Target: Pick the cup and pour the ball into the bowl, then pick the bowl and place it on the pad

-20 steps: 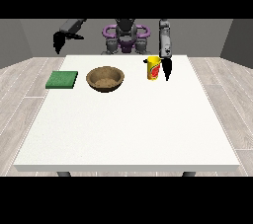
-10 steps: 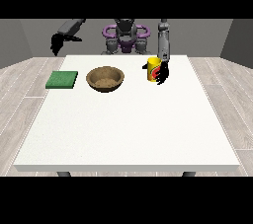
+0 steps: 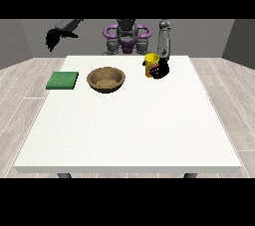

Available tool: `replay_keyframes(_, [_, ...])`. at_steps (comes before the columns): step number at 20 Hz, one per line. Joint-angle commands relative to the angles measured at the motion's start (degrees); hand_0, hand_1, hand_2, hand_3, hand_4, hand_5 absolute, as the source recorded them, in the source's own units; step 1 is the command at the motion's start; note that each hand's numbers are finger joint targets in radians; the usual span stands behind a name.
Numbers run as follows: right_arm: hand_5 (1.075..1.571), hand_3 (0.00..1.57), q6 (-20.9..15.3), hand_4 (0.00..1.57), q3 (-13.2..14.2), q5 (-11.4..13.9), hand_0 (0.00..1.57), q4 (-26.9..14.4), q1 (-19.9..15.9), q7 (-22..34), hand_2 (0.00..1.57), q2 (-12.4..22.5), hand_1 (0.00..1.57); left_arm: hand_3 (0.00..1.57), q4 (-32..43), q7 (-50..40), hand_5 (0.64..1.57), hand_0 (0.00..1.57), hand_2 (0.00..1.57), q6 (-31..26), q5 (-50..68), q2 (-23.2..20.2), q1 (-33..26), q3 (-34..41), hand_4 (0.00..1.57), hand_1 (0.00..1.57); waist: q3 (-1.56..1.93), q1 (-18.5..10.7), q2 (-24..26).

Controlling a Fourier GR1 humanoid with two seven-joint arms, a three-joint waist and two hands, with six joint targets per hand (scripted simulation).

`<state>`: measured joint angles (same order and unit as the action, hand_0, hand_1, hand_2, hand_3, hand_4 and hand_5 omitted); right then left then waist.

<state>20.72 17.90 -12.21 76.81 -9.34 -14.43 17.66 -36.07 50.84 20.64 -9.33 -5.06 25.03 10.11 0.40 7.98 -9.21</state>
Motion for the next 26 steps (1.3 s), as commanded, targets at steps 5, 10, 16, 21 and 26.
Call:
replay_keyframes(5, [1.569,0.00,-0.9,0.00,-0.4,0.8,0.00,-4.1,0.9,4.1,0.00,0.0,0.00,1.57,0.3,-21.4,1.303,1.44,1.57,2.9,-12.8,-16.3,8.1,-6.3,1.57,1.44,-0.14,-2.2,10.5])
replay_keyframes(10, [1.568,0.00,1.7,0.00,0.1,-0.5,0.00,-5.9,-1.2,2.1,0.00,1.0,0.00,1.57,0.7,-29.5,1.278,1.47,1.57,1.5,-17.1,-21.5,15.9,-7.6,1.57,1.47,-0.33,-0.3,6.2])
replay_keyframes(16, [1.568,0.00,2.7,0.00,1.5,0.0,0.00,-12.2,-0.9,-2.1,0.00,1.5,0.00,1.57,-3.0,-41.8,1.274,1.49,1.57,5.4,-25.1,-12.6,18.5,-14.1,1.57,1.49,-0.35,-2.1,8.2])
replay_keyframes(21, [1.569,0.00,2.2,0.00,2.0,0.1,0.00,-13.2,-1.7,-1.3,0.00,2.2,0.00,1.57,-1.8,-52.3,1.245,1.50,1.57,9.0,-35.6,-10.3,21.6,-20.3,1.51,1.50,-0.31,-1.5,9.7])
replay_keyframes(26, [1.570,0.00,3.9,0.00,0.1,1.1,0.00,-13.0,-0.2,-2.3,0.00,1.3,0.00,1.57,0.8,-61.5,1.207,1.56,1.57,8.4,-47.5,-9.0,25.2,-27.7,1.57,1.56,-0.27,0.3,12.5])
